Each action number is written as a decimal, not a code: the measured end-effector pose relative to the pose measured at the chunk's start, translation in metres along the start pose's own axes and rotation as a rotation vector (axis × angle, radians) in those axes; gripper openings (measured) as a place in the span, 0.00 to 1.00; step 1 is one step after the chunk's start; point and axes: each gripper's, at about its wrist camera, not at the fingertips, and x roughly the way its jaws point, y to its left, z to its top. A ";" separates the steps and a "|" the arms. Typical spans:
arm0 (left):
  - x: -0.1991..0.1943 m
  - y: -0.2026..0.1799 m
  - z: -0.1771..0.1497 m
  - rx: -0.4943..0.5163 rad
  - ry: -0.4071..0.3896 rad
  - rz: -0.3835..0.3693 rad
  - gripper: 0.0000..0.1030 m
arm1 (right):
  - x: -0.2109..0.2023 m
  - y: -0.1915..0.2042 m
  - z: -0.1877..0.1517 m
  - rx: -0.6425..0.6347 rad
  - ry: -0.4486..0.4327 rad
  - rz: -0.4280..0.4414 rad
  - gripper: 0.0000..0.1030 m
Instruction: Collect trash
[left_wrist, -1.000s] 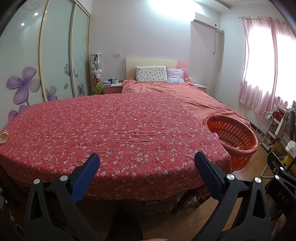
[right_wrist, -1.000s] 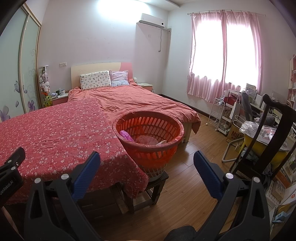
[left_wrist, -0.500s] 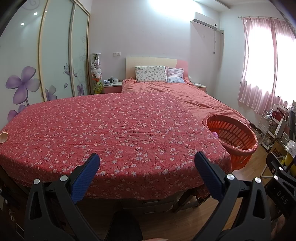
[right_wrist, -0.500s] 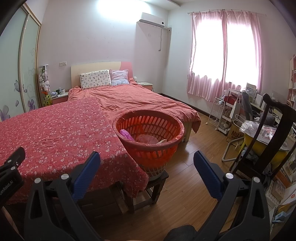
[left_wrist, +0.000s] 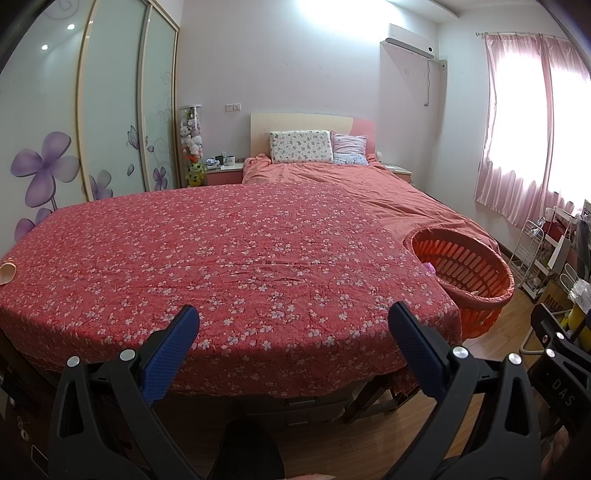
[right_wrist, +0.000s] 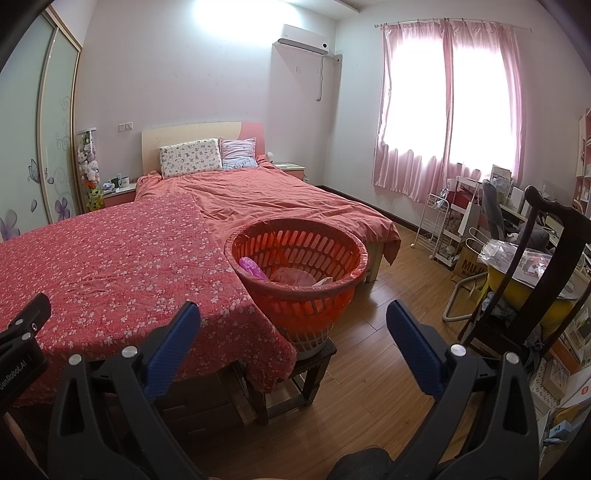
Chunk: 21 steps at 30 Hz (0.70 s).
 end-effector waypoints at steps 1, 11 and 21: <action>0.000 0.000 0.000 0.000 0.000 0.000 0.98 | 0.000 0.000 0.000 0.000 0.000 0.000 0.95; 0.000 0.001 -0.002 0.000 0.003 0.001 0.98 | 0.000 0.001 0.000 0.000 0.000 0.000 0.96; 0.003 0.004 -0.003 0.000 0.013 -0.001 0.98 | 0.000 0.001 0.000 -0.001 0.000 0.000 0.96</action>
